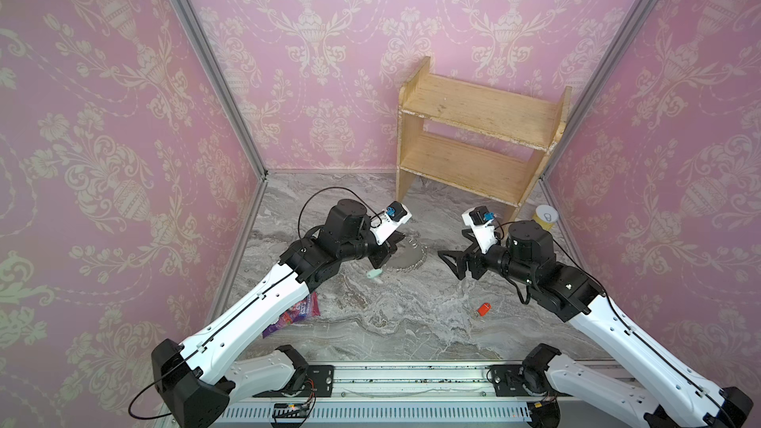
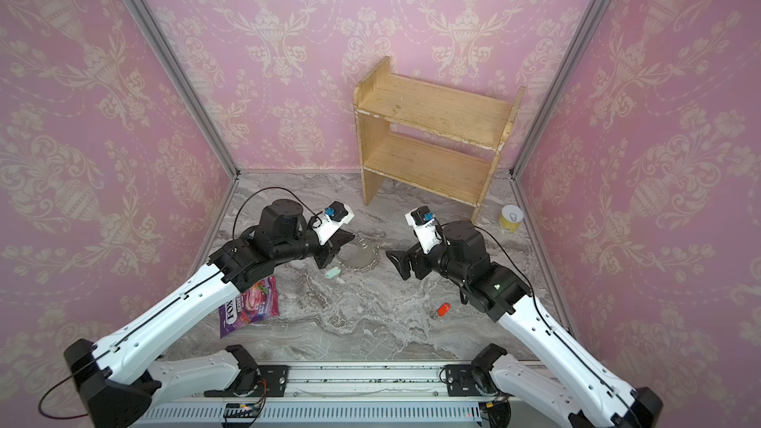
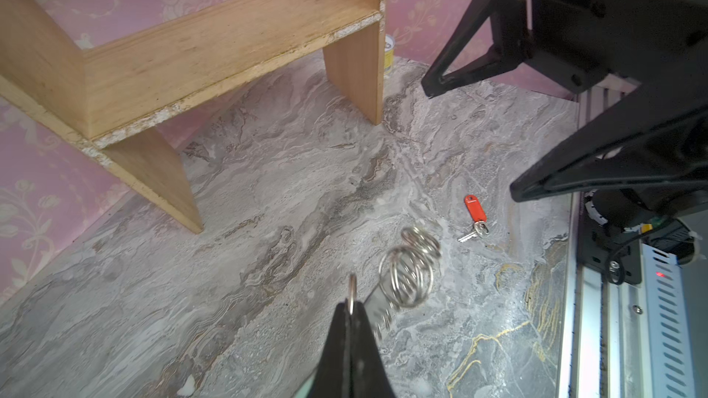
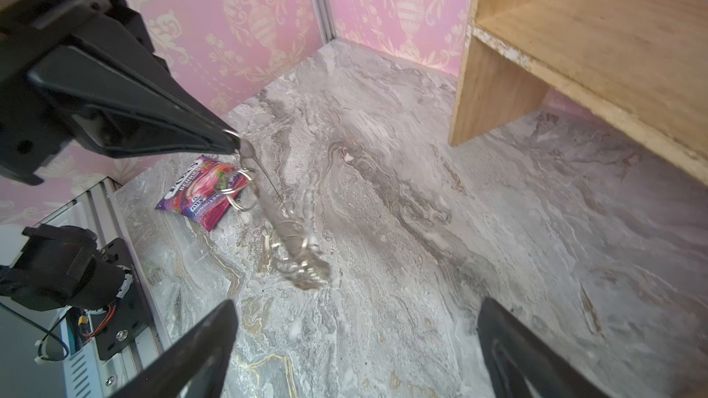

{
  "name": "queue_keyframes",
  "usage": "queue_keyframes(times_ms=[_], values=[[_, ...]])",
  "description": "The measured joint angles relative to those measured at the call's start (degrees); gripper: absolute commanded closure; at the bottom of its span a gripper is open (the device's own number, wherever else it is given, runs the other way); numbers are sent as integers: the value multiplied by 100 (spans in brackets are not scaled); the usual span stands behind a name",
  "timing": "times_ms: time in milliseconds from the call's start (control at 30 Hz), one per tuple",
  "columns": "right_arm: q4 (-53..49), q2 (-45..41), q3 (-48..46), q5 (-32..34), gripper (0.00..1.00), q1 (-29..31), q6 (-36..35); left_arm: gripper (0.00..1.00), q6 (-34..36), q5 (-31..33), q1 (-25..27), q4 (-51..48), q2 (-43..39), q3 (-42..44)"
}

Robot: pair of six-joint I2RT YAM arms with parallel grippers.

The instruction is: Put the keys on the keyring

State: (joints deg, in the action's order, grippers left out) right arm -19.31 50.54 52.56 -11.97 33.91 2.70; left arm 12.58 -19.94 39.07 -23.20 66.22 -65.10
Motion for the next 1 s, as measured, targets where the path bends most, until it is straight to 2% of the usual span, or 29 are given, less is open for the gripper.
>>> queue_keyframes(times_ms=[200,300,600,733,1000], values=[[144,-372,9,-424,15,4,-577,100,26,-577,55,304,-170,162],[50,-455,173,-612,21,4,-846,100,70,-824,55,374,-162,162],[50,-184,752,-1388,57,4,-1294,100,129,-1545,61,907,-87,151],[52,146,763,-1729,59,4,-1325,100,129,-1873,85,1182,-85,138],[74,271,761,-2116,56,4,-1333,100,129,-2275,87,1416,-63,120]])
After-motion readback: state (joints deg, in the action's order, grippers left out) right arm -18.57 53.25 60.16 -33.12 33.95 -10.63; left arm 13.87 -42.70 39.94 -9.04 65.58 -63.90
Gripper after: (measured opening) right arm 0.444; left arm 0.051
